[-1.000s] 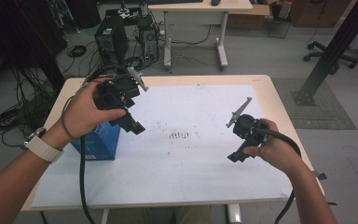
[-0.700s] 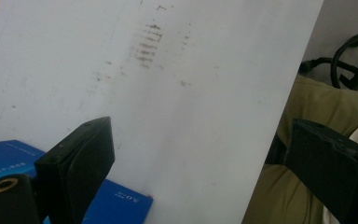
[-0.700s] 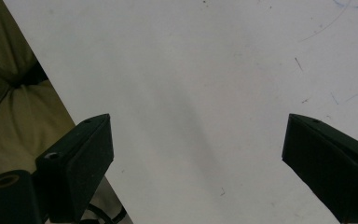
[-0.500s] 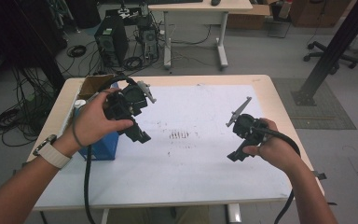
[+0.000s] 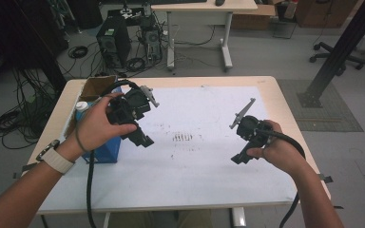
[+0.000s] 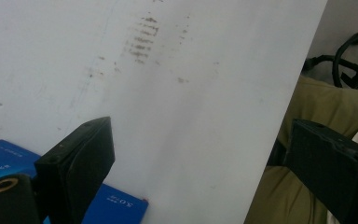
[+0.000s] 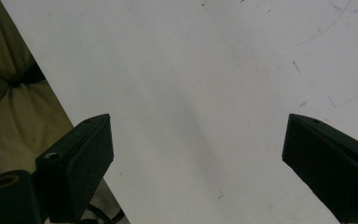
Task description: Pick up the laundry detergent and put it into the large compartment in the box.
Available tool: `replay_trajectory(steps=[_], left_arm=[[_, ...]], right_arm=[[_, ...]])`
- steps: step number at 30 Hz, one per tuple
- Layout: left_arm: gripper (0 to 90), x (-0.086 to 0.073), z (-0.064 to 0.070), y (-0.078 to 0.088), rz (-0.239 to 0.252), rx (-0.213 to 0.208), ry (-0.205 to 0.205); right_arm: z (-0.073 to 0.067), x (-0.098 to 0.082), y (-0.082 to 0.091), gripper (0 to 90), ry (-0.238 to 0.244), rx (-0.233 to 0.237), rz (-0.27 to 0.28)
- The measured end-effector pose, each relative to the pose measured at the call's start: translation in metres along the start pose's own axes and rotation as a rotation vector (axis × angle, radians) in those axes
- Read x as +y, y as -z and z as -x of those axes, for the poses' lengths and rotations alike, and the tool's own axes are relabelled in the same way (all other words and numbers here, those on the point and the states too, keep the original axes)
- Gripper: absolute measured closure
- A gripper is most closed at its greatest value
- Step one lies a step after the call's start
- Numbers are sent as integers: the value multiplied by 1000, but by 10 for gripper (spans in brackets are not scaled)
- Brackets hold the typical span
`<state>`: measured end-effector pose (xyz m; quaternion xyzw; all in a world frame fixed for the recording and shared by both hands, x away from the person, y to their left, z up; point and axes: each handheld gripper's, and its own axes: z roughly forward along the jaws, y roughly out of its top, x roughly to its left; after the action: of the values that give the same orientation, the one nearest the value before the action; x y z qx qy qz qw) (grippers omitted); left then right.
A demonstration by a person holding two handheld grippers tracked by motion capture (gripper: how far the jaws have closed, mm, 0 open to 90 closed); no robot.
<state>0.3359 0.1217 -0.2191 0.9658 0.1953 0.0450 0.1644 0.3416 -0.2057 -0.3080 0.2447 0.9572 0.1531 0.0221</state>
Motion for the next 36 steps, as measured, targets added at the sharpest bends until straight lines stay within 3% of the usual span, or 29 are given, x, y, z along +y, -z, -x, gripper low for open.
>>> replay_trajectory(steps=[36], left_arm=[[85,-1,-1,1,-1,3,10]], right_arm=[[0,-5,0,88,-8,-4,5]])
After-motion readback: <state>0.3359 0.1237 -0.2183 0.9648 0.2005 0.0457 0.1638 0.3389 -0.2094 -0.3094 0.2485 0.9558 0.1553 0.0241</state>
